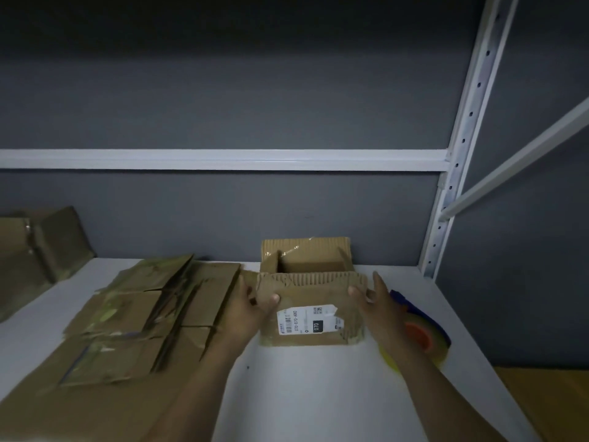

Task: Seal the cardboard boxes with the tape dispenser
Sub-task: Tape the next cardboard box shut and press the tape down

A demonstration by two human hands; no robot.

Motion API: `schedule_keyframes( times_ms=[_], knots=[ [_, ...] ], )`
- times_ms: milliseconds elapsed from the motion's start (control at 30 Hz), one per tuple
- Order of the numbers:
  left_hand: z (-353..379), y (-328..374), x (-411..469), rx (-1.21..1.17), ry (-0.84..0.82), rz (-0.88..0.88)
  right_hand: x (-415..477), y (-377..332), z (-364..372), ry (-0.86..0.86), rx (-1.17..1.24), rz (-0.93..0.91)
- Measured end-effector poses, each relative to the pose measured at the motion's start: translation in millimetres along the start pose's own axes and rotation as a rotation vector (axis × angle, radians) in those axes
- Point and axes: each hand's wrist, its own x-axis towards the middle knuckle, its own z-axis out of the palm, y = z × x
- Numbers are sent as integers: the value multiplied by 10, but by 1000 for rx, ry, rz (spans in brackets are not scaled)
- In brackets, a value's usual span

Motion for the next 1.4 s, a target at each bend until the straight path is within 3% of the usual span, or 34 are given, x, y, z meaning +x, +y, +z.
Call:
schedule_keyframes(
  times_ms=[67, 167, 400, 633, 867, 1067, 1233, 1400],
  knots=[
    [36, 16, -75, -31, -34, -53, -5, 64, 36, 4, -1, -32],
    [37, 133, -173, -41, 54, -102, -86, 27, 64, 84, 8, -120],
    [-404, 419, -270, -85, 241, 40, -260, -556, 240, 155, 132, -205],
    [-1379, 339, -312, -51, 369, 59, -442, -1217, 966, 96, 278, -211],
    [-2810, -68, -436, -19, 462, 43, -558, -1883, 2304, -81, 430, -239],
    [-4031, -491, -362, -9, 395, -10, -539, -2399, 3424, -220, 553, -165],
    [-4594, -894, -103, -51, 359, -63, -338, -2531, 4114, -296, 600, -102],
    [-4930, -1155, 262, -78, 149, -106, 105, -2651, 4582, -376, 751, 4]
  ],
)
